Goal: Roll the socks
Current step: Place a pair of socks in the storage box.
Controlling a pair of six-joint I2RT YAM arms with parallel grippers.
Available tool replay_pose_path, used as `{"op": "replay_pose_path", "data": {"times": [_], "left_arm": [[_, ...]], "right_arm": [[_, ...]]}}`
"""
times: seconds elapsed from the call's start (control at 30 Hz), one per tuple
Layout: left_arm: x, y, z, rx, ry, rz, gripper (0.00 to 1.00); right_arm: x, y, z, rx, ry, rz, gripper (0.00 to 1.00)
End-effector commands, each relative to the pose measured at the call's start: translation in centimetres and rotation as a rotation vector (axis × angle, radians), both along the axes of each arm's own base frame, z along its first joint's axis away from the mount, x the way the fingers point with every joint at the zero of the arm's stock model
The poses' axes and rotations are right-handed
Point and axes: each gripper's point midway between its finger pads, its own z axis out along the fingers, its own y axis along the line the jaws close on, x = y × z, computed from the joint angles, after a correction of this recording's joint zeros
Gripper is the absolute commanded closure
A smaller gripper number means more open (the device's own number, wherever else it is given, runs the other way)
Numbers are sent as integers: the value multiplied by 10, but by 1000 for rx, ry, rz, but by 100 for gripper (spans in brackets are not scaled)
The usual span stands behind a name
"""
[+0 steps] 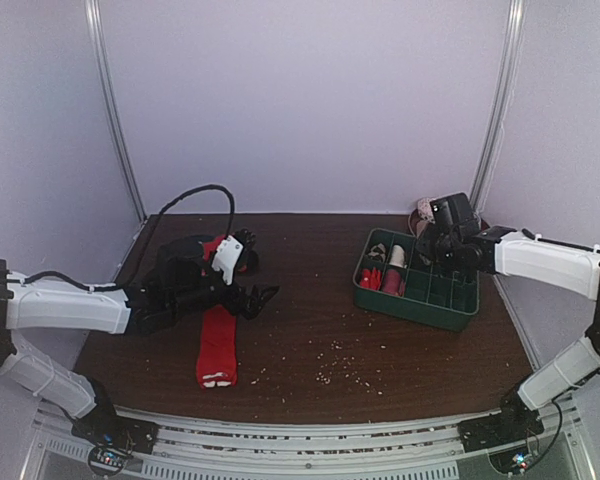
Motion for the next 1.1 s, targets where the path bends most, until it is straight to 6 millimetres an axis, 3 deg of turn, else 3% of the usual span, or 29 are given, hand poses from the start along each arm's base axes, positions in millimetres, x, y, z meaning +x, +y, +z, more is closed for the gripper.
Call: {"op": "replay_pose_path", "data": {"times": [0.0, 0.2, 0.33, 0.47, 0.83, 1.07], "left_arm": [[1, -8, 25, -79, -24, -30, 2], [0, -11, 24, -75, -14, -45, 3], [-4, -14, 23, -80, -10, -70, 3], [-5, -16, 19, -72, -2, -83, 3], [-6, -19, 11, -45, 6, -101, 3], [-7, -24, 5, -26, 29, -123, 4]], "right_arm": [[9, -8, -11, 24, 6, -105, 100], [17, -18, -22, 5, 9, -213, 100], [32, -15, -26, -43, 18, -206, 100], [41, -11, -43, -59, 70, -195, 100], [36, -26, -61, -79, 142, -238, 100], [44, -29, -92, -47, 256, -186, 100]]}}
